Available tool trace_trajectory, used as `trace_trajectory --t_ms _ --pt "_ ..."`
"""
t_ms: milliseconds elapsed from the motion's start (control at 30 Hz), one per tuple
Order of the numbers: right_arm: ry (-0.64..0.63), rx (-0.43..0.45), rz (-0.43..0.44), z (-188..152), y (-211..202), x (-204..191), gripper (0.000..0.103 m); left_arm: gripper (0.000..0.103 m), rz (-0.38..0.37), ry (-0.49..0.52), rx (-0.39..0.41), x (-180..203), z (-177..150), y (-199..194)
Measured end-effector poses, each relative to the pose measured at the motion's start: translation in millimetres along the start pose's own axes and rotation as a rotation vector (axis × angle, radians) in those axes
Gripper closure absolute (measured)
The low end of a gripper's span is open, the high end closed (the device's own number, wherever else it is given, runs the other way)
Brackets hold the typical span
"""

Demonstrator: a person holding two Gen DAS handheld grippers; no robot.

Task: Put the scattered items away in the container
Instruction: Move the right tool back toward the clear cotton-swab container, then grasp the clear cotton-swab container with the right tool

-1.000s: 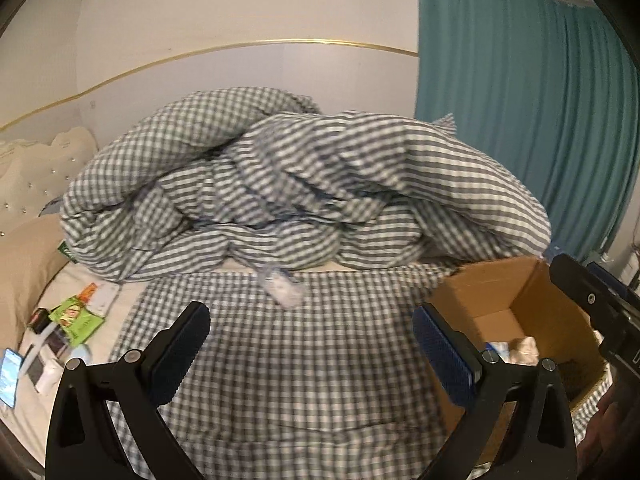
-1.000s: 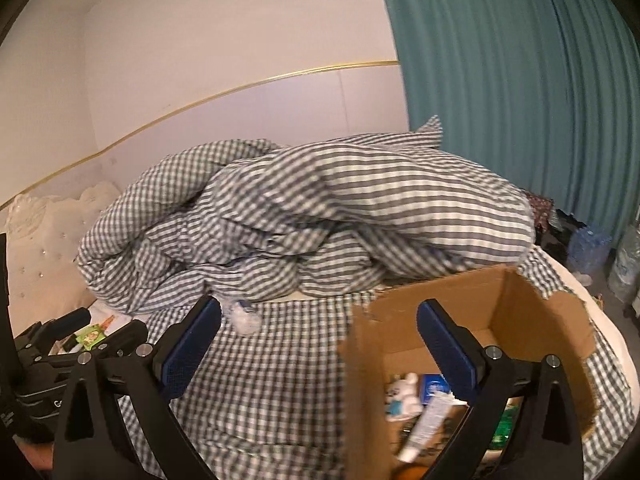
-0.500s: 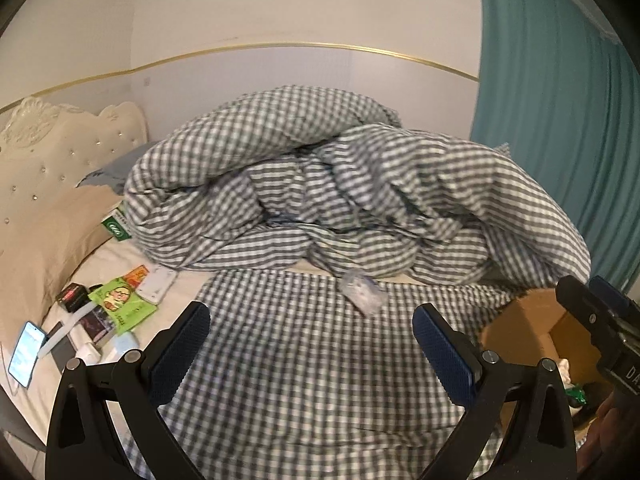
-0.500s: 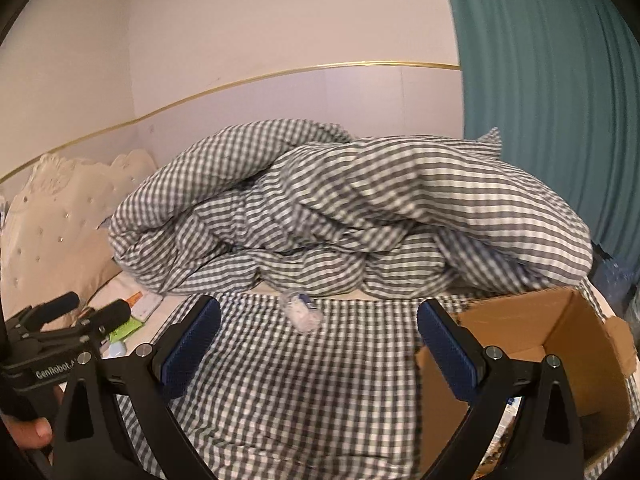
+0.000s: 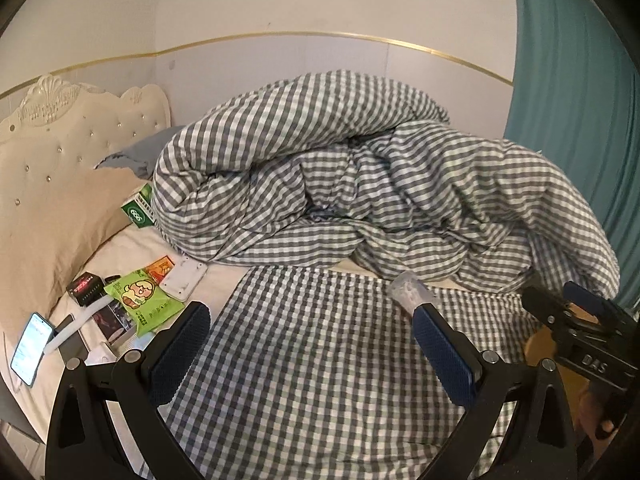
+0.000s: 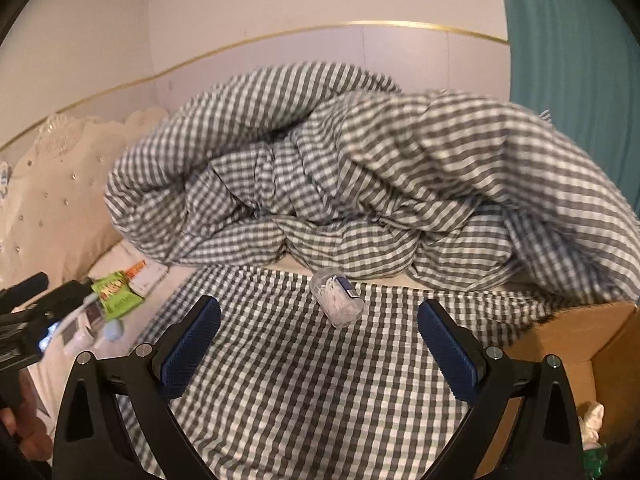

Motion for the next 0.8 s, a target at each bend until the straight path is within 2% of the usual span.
trace_trajectory --t_ms 500,800 --pt "-0.063 -0.206 -0.016 -44 170 13 0.004 0.000 0.042 -0.035 -0.122 -29 -33 116" --pt "-0.101 -0.259 -0.061 -61 234 25 0.004 0.000 0.042 -0.023 -0.186 -27 -61 171"
Point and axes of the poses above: each gripper's, at about its wrist camera, not at the fingertips, and y roughly the way its jaws point, x to its right, z to its top, the point moved 7 cm from there along y, roughly the way its jaws point, and after that the axes turned 4 degrees about x, right-handed, at the moved point
